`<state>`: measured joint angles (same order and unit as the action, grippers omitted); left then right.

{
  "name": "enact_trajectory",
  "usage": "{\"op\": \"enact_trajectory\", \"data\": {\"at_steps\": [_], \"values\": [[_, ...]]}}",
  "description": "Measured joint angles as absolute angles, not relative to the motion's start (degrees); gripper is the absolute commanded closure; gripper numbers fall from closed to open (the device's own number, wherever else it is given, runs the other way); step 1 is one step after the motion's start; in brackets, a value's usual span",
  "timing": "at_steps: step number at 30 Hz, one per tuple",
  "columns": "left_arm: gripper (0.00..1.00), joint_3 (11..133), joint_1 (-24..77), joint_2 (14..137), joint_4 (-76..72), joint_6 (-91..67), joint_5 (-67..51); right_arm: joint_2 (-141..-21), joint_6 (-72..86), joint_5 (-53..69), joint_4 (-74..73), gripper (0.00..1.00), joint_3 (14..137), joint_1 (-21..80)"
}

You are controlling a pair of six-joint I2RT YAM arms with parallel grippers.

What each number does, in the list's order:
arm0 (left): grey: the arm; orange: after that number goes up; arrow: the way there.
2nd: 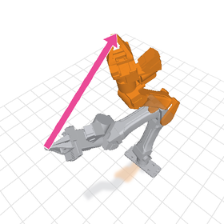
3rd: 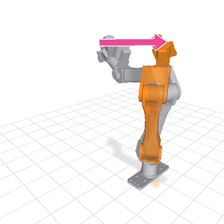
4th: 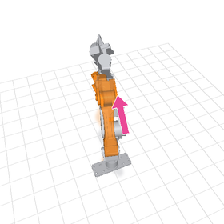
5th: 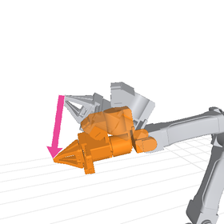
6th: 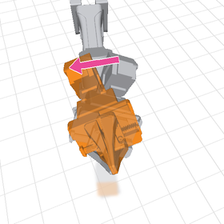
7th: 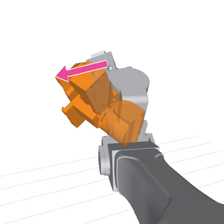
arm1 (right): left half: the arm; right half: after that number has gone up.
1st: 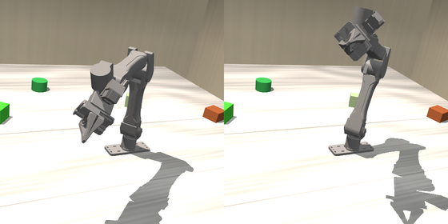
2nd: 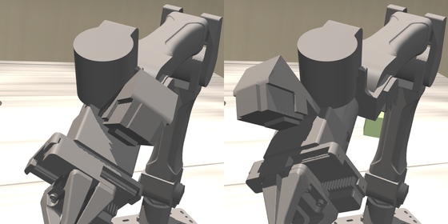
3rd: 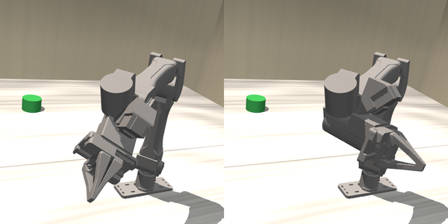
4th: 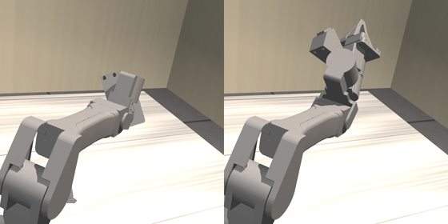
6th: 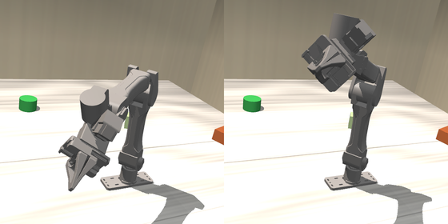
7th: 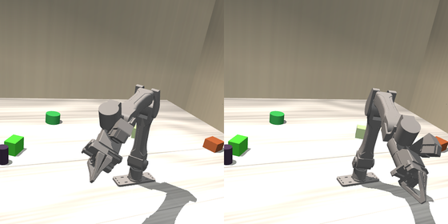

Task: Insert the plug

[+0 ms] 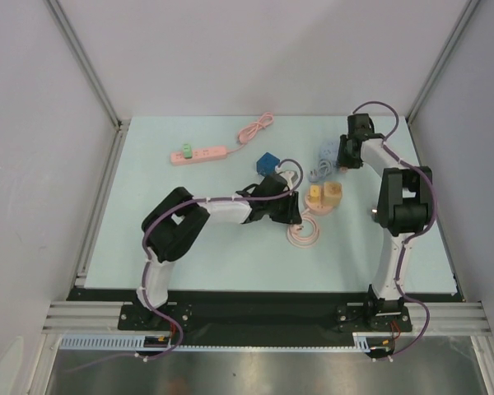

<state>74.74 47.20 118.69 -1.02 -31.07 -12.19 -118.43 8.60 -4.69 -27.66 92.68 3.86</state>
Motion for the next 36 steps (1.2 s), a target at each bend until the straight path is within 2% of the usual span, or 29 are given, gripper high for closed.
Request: {"op": "enact_trajectory", "data": {"at_steps": [4,6,10,11,12,16,22,26,30,36], "values": [[0.55,68.8,49.7,115.5,-4.9,-34.6,-12.2,-120.9,9.0,-3.1,-27.5,1.00,92.7,3.7],[0.45,66.2,51.3,113.8,-5.8,-36.2,-12.2,-121.7,8.9,-1.4,-27.3,1.00,93.2,3.8],[0.35,62.3,53.6,109.8,-5.8,-39.7,-11.3,-123.0,9.0,3.7,-25.0,1.00,94.3,3.9],[0.25,61.5,53.8,108.6,-5.0,-40.3,-10.7,-123.4,9.0,5.3,-24.2,1.00,94.3,4.0],[0.23,61.2,54.0,107.5,-3.6,-40.7,-10.1,-123.6,9.0,6.7,-23.4,1.00,94.4,4.2],[0.23,62.7,52.8,103.9,2.7,-40.2,-5.7,-124.7,9.1,11.3,-21.6,1.00,94.8,5.7],[0.30,72.5,45.7,104.3,9.9,-32.8,-0.5,-125.4,9.5,13.8,-22.2,1.00,95.6,10.0],[0.30,86.2,40.6,111.2,11.7,-25.6,0.4,-124.0,11.0,12.1,-23.1,1.00,94.9,10.8],[0.28,101.4,39.1,120.7,13.5,-21.6,2.7,-117.4,12.8,9.1,-23.2,1.00,89.8,8.7],[0.41,119.3,39.9,134.2,14.8,-22.2,5.2,-102.1,16.4,3.2,-21.3,1.00,82.3,6.9]]}}
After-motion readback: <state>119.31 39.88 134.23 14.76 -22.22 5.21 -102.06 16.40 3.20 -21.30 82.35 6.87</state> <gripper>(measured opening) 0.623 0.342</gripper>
